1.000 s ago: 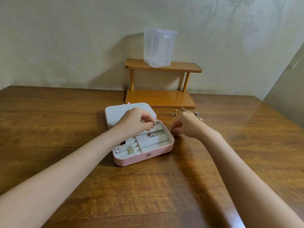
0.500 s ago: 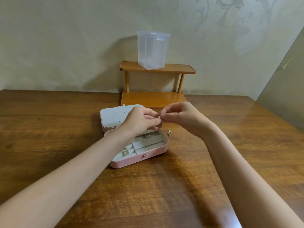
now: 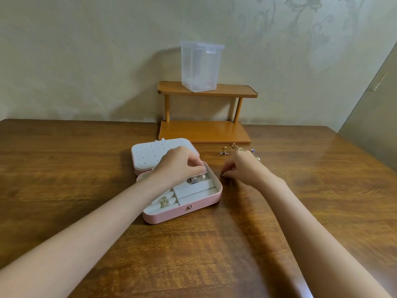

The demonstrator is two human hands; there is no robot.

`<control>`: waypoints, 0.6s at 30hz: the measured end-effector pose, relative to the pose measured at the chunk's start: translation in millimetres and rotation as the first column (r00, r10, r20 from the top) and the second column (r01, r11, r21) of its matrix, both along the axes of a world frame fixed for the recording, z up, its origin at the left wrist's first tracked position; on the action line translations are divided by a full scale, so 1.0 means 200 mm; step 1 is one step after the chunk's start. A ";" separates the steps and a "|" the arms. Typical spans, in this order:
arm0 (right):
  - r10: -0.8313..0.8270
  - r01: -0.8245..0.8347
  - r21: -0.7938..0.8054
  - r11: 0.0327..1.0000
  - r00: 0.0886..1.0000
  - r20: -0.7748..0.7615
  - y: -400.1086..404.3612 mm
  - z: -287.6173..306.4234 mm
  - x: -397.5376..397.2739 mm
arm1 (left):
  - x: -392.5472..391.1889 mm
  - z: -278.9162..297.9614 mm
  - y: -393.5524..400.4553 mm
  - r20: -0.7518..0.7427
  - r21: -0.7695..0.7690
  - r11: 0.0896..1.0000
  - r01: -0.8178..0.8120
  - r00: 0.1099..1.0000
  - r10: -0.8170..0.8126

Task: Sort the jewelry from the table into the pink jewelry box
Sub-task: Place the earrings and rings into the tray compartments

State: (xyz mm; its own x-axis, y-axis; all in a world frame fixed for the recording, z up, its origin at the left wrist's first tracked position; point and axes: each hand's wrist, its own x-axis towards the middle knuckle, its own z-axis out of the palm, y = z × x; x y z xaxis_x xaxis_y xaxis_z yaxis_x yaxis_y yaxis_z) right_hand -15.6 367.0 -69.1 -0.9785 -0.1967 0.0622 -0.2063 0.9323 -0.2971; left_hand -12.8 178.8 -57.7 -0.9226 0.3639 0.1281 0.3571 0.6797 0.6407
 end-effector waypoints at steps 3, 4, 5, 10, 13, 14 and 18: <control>-0.051 0.053 -0.146 0.988 0.999 0.016 0.03 0.03 0.00 | -0.01 0.01 -0.01 0.000 0.019 1.000 -0.008 1.000 0.008; -0.050 0.056 -0.236 0.970 0.998 0.031 0.03 0.05 0.01 | -0.01 0.01 -0.01 0.000 0.050 0.999 -0.002 1.000 0.002; -0.041 0.057 -0.327 0.943 0.998 0.054 0.03 0.07 0.02 | 0.00 0.01 -0.01 0.003 0.089 0.996 0.007 1.000 -0.007; 0.044 0.114 -0.694 0.711 0.977 0.206 0.00 0.12 0.07 | 0.02 0.01 0.04 0.107 0.235 0.972 -0.006 0.994 -0.020; 0.096 0.116 -0.744 0.658 0.967 0.236 -0.01 0.13 0.08 | 0.03 0.02 0.04 0.255 0.369 0.927 -0.065 0.966 -0.034; 0.116 0.115 -0.758 0.642 0.963 0.244 -0.01 0.13 0.09 | 0.03 0.02 0.04 0.291 0.407 0.909 -0.089 0.956 -0.037; 0.167 0.088 -0.770 0.632 0.954 0.247 -0.03 0.15 0.10 | 0.06 0.06 0.02 0.303 0.502 0.856 -0.123 0.952 -0.040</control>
State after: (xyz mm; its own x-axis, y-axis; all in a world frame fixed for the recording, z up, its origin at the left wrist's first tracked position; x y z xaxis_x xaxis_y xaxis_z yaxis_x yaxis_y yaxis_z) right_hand 4.5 360.9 -39.9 -0.9690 -0.2411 -0.0535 -0.0299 0.3298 -0.9436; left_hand -1.6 183.4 -45.9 -0.9591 0.2829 0.0071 0.0773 0.2376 0.9683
